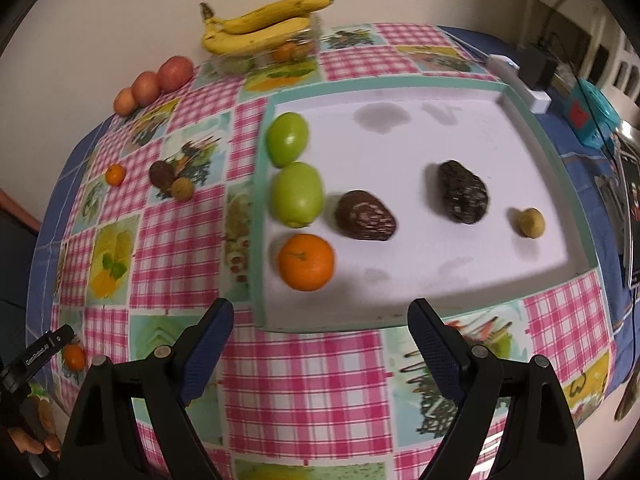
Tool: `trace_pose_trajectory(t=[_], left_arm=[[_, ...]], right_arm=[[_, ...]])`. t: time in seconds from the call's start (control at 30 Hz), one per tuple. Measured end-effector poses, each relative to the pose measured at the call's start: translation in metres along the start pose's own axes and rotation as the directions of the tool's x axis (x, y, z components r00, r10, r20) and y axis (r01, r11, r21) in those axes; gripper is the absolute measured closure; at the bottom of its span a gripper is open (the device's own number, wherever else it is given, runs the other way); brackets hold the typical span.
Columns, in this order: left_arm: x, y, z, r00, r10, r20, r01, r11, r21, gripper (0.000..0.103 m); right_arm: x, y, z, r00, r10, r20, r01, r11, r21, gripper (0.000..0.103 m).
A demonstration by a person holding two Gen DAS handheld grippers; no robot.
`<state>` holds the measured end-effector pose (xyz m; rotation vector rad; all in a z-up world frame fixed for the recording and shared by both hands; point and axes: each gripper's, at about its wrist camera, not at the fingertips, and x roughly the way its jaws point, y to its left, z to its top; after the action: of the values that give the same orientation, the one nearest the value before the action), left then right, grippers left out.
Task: Organize fruits
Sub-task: 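Move the left tool to the mandarin orange on the cloth and grasp it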
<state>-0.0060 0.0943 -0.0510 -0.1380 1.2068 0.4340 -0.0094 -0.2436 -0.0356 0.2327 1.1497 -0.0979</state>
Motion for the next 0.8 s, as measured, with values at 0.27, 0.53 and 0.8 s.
trace_pose_trajectory(t=[0.27, 0.53, 0.8], left_arm=[[0.024, 0.010, -0.005, 0.995, -0.008, -0.097, 0.004, 0.999, -0.038, 0.037], [0.040, 0.020, -0.008, 0.987, -0.033, -0.157, 0.018, 0.995, -0.097, 0.063], [0.044, 0.021, -0.004, 0.988, -0.040, -0.147, 0.025, 0.994, -0.103, 0.065]], right_arm=[[0.003, 0.000, 0.000, 1.000, -0.011, -0.011, 0.011, 1.000, 0.005, 0.014], [0.003, 0.002, 0.001, 1.000, -0.015, -0.012, 0.015, 1.000, -0.002, 0.014], [0.004, 0.002, 0.001, 1.000, -0.018, -0.013, 0.018, 1.000, -0.004, 0.014]])
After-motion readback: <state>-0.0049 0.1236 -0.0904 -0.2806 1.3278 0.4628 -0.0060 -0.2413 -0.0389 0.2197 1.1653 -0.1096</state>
